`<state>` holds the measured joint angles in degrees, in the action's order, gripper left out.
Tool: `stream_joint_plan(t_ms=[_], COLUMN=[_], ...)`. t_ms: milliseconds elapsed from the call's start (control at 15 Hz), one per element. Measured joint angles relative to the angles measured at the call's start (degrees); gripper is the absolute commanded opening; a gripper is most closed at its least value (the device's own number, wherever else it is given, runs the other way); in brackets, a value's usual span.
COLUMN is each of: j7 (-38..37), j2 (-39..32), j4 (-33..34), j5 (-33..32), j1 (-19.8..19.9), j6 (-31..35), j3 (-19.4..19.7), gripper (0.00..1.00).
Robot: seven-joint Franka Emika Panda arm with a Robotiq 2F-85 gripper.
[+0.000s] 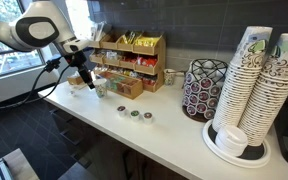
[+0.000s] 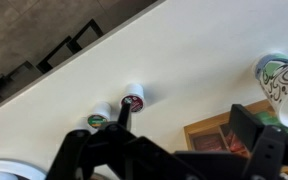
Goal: Stack the three pods on the counter
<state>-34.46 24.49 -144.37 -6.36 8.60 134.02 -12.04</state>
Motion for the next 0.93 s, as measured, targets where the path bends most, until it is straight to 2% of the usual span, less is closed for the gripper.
stream_joint_plan(t_ms=[400,933], j7=[-11.8,-19.5], j2=[-8.2,-21.6], j4=[1.8,10.1], j5=[-0.2,0.4], j1=[1.9,0.6], j6=[-0.5,-0.4], j3=[1.3,7.1], gripper=[1.00,1.00])
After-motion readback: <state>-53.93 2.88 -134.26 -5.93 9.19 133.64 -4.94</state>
